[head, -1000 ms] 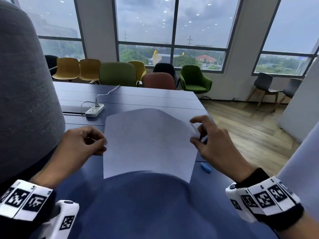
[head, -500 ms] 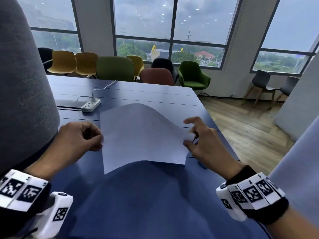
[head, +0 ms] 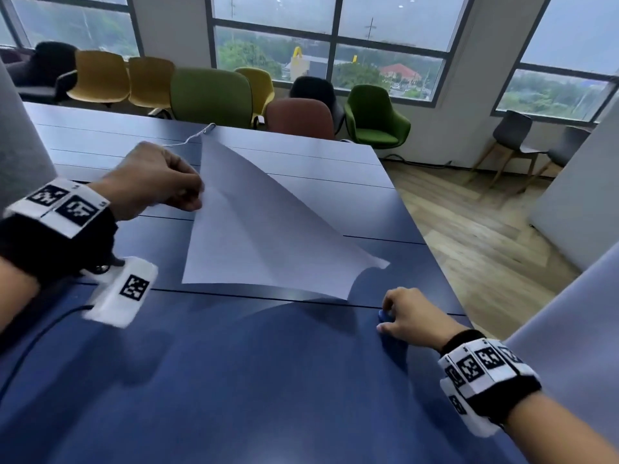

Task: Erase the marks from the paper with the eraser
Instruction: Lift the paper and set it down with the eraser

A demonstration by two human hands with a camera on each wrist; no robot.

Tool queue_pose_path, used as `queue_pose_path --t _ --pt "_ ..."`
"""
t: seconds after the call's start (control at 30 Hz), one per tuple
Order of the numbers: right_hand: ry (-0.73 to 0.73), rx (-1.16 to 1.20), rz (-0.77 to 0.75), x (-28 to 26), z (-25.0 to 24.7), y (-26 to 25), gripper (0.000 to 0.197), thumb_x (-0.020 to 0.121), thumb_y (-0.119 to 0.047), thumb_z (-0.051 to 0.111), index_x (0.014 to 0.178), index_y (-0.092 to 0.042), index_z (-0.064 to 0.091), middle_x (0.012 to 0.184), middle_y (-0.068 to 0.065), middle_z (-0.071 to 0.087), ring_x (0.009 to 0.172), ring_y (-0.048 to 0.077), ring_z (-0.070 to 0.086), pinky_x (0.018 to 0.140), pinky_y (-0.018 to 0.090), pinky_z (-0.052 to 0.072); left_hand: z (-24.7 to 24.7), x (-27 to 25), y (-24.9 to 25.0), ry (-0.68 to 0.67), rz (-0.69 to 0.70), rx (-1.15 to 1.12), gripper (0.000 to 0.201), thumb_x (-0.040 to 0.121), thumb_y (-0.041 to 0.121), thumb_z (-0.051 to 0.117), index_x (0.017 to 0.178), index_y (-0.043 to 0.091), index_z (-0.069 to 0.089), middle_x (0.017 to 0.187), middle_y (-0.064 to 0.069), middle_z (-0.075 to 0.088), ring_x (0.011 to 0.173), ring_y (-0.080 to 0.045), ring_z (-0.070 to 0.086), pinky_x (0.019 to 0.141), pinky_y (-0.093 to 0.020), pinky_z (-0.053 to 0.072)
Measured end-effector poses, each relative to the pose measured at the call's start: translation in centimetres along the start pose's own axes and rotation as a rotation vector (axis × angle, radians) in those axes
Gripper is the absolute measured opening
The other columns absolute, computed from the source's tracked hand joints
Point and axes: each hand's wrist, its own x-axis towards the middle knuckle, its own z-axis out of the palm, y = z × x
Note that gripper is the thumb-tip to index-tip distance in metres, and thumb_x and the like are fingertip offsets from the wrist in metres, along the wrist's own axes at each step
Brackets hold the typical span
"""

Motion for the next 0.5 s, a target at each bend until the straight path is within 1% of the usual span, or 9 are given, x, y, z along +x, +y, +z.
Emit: queue_pose_path --t 0.07,0.1,0.17,0.2,0.27,0.33,0.37,0.47,0.5 --pt "-0.005 0.008 -0.010 0.2 0.0 -0.4 0.015 0.082 -0.019 0.067 0.082 -0.004 0.065 0.088 0.008 0.065 0.078 0.023 0.063 0.065 0.032 0.053 1.8 1.9 -0.4 -0.037 -0.056 -0.012 0.011 0.084 -0.010 0.065 0.074 -0.007 0.064 0.052 -0.011 0.065 0.046 -0.017 0.065 0.049 -0.022 0.055" --pt "0.001 0.016 -0.016 0.4 -0.3 -0.7 0.012 0.081 -0.015 0.065 0.077 -0.003 0.063 0.083 0.007 0.064 0.073 0.023 0.062 0.059 0.030 0.050 2.7 2.9 -0.6 -0.063 -0.083 -0.009 0.013 0.085 -0.010 0.064 0.073 -0.008 0.063 0.052 -0.011 0.065 0.043 -0.015 0.064 0.047 -0.020 0.054" --pt "0.050 0.056 -0.050 0.9 -1.3 -1.5 0.014 0.078 -0.011 0.063 0.068 -0.003 0.060 0.067 0.003 0.059 0.061 0.019 0.055 0.048 0.020 0.039 4.6 4.7 -1.4 -0.111 -0.129 0.002 0.015 0.085 -0.011 0.063 0.071 -0.008 0.063 0.050 -0.011 0.064 0.039 -0.014 0.061 0.044 -0.020 0.053" --pt "0.091 0.083 -0.070 1.4 -2.0 -2.1 0.013 0.079 -0.013 0.064 0.069 -0.005 0.061 0.065 0.000 0.057 0.060 0.016 0.053 0.047 0.017 0.036 5.5 5.5 -1.8 -0.126 -0.151 0.007 0.015 0.085 -0.013 0.062 0.070 -0.009 0.062 0.048 -0.011 0.063 0.037 -0.014 0.059 0.043 -0.020 0.053" --pt "0.179 0.131 -0.112 3.1 -3.5 -3.3 0.011 0.083 -0.017 0.066 0.081 -0.006 0.067 0.074 0.001 0.063 0.068 0.015 0.058 0.053 0.017 0.042 7.3 7.1 -2.8 -0.136 -0.185 0.022 0.015 0.082 -0.016 0.062 0.068 -0.011 0.061 0.048 -0.015 0.060 0.034 -0.015 0.056 0.041 -0.023 0.053" --pt "0.234 0.145 -0.124 5.8 -4.2 -4.0 0.013 0.085 -0.017 0.066 0.087 -0.005 0.069 0.083 0.007 0.069 0.077 0.020 0.064 0.065 0.027 0.052 8.8 8.6 -3.9 -0.139 -0.215 0.052 0.016 0.079 -0.018 0.064 0.065 -0.011 0.062 0.054 -0.018 0.059 0.033 -0.017 0.054 0.041 -0.025 0.053" --pt "0.242 0.139 -0.110 7.5 -4.1 -4.1 0.013 0.085 -0.017 0.065 0.088 -0.004 0.069 0.086 0.010 0.070 0.080 0.022 0.065 0.069 0.031 0.054 9.5 9.3 -4.4 -0.144 -0.232 0.068 0.015 0.078 -0.017 0.065 0.065 -0.010 0.063 0.056 -0.018 0.060 0.034 -0.018 0.055 0.041 -0.027 0.054" --pt "0.222 0.089 -0.028 11.4 -3.0 -3.5 0.016 0.086 -0.016 0.065 0.091 -0.002 0.068 0.095 0.016 0.070 0.087 0.029 0.067 0.075 0.035 0.056 11.1 10.4 -5.8 -0.161 -0.276 0.111 0.015 0.074 -0.016 0.068 0.062 -0.008 0.065 0.051 -0.016 0.060 0.038 -0.023 0.059 0.048 -0.035 0.058" --pt "0.212 0.065 0.002 12.7 -2.6 -3.2 0.016 0.086 -0.016 0.065 0.092 -0.001 0.067 0.099 0.018 0.069 0.090 0.031 0.067 0.077 0.037 0.056 11.5 10.8 -6.3 -0.168 -0.291 0.117 0.016 0.074 -0.016 0.069 0.061 -0.007 0.065 0.049 -0.015 0.060 0.038 -0.023 0.059 0.048 -0.035 0.058"
